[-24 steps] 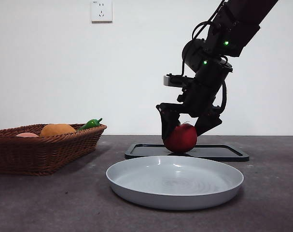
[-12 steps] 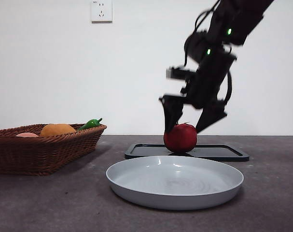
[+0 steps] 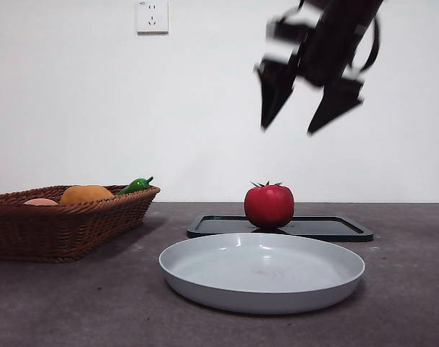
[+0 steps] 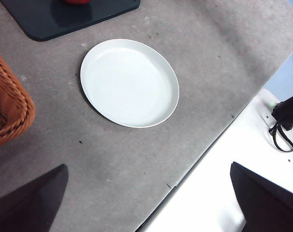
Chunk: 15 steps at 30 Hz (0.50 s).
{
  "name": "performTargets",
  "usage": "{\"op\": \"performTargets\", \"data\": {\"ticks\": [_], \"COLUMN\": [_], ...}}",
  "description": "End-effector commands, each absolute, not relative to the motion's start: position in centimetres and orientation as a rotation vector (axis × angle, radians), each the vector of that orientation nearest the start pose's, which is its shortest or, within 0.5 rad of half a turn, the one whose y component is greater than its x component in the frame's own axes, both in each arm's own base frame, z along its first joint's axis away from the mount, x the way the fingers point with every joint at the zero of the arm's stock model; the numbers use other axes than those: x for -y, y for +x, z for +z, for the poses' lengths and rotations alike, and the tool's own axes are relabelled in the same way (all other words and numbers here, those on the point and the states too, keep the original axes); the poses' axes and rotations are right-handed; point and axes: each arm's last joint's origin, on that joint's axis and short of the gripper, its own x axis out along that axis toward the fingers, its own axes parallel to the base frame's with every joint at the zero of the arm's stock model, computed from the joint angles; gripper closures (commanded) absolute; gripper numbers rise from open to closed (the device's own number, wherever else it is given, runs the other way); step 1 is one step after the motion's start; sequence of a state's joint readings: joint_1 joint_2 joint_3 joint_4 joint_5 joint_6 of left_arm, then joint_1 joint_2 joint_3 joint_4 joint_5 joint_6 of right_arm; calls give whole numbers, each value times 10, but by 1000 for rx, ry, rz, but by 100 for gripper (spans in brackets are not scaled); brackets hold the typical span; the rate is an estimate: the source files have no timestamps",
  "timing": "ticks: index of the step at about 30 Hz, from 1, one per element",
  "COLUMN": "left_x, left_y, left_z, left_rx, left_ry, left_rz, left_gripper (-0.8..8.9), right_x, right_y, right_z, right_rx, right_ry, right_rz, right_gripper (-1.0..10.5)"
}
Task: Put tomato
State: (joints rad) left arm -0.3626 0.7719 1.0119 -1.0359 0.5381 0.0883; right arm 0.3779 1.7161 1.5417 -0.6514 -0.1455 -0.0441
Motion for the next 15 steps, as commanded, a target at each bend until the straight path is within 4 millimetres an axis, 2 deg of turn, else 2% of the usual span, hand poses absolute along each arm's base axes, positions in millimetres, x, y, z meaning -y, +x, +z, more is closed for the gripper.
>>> {"op": "performTargets", "data": {"ticks": [1,5,8,12,15], "left_x": [57,57,57,57,57], "left_y": [107,107,107,107,107], "left_z": [341,341,341,341,341], "left_rx": [-761,-762,-762,-762,-760], "left_ry": [14,14,14,14,14], "left_rz": [-900,-900,-900,-900,-900], "left_gripper": [255,256,255,255,255], "right_x": [-138,-124,-114,-100,-91], "right_y": [328,292,267,231,204], "right_z": [343,376,392,404,403], "right_rx": [-760,-732,-716,-660,-643], "right_ry": [-99,-82,-80,-75,-56], "right_rz": [543,573,574,579,604], "right_gripper": [459,458,458,458,459]}}
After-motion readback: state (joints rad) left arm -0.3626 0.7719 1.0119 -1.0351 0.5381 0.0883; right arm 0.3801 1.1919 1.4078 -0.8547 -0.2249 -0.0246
